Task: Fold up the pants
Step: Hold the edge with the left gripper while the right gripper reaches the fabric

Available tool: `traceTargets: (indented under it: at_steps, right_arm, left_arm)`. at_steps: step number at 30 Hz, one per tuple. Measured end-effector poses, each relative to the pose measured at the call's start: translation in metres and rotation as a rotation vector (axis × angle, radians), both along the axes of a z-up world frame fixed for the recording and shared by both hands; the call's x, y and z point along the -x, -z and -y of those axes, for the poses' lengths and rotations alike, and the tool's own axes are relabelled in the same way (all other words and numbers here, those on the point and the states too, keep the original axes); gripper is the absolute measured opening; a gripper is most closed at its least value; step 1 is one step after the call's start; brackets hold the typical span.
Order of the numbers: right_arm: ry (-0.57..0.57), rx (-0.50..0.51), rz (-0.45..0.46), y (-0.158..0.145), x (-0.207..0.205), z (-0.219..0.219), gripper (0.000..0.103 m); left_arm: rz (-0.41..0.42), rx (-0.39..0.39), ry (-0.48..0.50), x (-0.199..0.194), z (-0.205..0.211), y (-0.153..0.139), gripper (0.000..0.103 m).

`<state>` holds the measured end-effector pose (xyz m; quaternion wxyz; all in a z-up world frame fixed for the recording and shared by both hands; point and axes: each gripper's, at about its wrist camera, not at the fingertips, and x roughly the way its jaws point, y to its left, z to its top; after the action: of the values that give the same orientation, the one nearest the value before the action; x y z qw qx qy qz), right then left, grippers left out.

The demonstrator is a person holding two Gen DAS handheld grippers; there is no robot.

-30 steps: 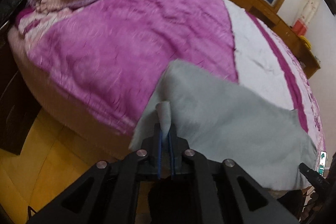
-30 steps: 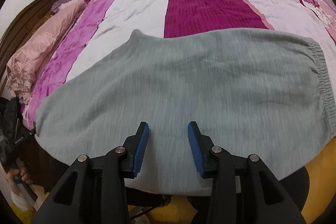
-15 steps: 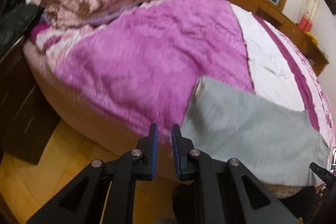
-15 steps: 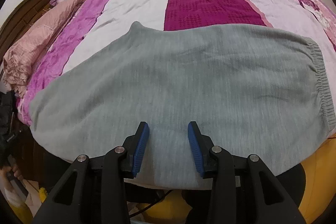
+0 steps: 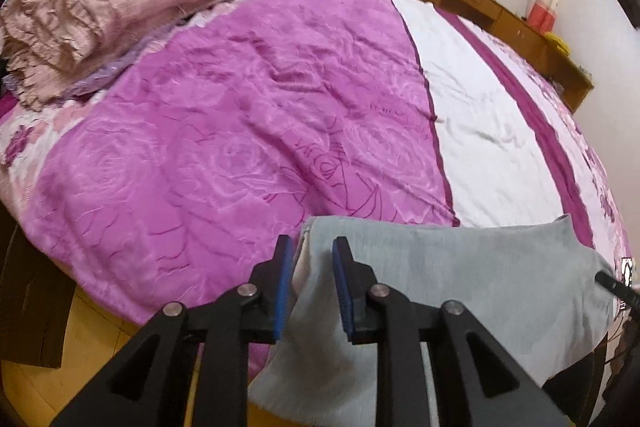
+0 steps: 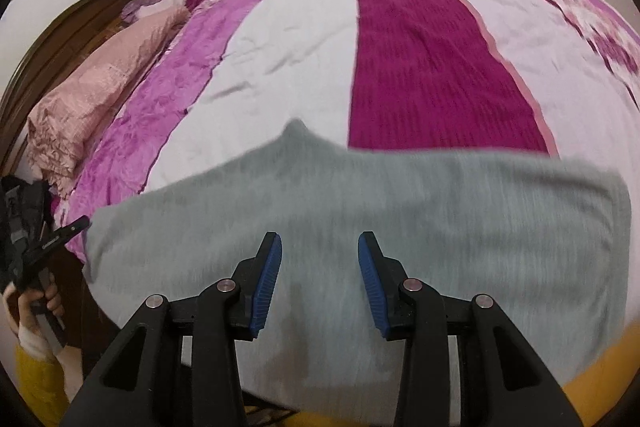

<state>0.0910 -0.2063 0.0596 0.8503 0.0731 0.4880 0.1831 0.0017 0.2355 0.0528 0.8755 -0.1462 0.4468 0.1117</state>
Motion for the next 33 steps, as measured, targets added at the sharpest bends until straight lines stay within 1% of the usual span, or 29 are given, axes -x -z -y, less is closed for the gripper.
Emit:
traceTargets:
  at_steps: [2,5,8,11,14,16,19,22,24,26,30,31,32,33]
  right_arm:
    - [-0.029,0.023,0.015,-0.001,-0.011,-0.008,0.033]
    - [-0.068,0.040,0.014,0.002,-0.029,-0.019,0.033]
    - [-0.089,0.057,0.002,0.008,-0.046,-0.029,0.033]
    - [-0.106,0.082,0.002,0.014,-0.058,-0.038,0.033]
    - [-0.125,0.113,0.012,0.018,-0.067,-0.045,0.033]
    - [-0.134,0.123,0.019,0.020,-0.072,-0.047,0.033]
    - [-0.148,0.129,0.021,0.024,-0.079,-0.049,0.033]
    - [-0.166,0.138,0.015,0.029,-0.082,-0.053,0.033]
    - [-0.175,0.146,0.014,0.033,-0.083,-0.055,0.034]
    - [-0.181,0.145,0.015,0.037,-0.084,-0.055,0.035]
    - [-0.183,0.133,0.017,0.042,-0.086,-0.054,0.040]
    - [-0.182,0.129,0.016,0.043,-0.087,-0.055,0.042]
    - [-0.181,0.127,0.016,0.044,-0.086,-0.055,0.043]
    - [-0.180,0.126,0.018,0.044,-0.087,-0.056,0.043]
  left_arm:
    - [-0.017,0.001,0.015,-0.007,0.001,0.007,0.022]
    - [-0.029,0.007,0.033,-0.013,0.001,0.013,0.022]
    - [-0.021,0.011,0.059,-0.016,0.004,0.014,0.022]
    - [-0.015,0.040,0.083,-0.019,0.003,0.015,0.022]
    - [-0.019,0.052,0.077,-0.019,0.001,0.017,0.022]
    - [-0.021,0.045,0.058,-0.019,-0.001,0.018,0.023]
    - [-0.023,0.033,0.026,-0.016,-0.004,0.020,0.033]
    - [-0.028,0.046,0.038,-0.016,-0.002,0.024,0.034]
    - [-0.032,0.036,0.051,-0.016,0.000,0.026,0.034]
    - [-0.035,0.026,0.066,-0.016,0.001,0.028,0.035]
    - [-0.028,0.032,0.087,-0.018,0.002,0.028,0.034]
    - [-0.021,0.030,0.093,-0.017,0.002,0.028,0.034]
    - [-0.015,0.024,0.096,-0.017,0.003,0.028,0.028]
    - [-0.001,0.016,0.101,-0.015,0.005,0.026,0.016]
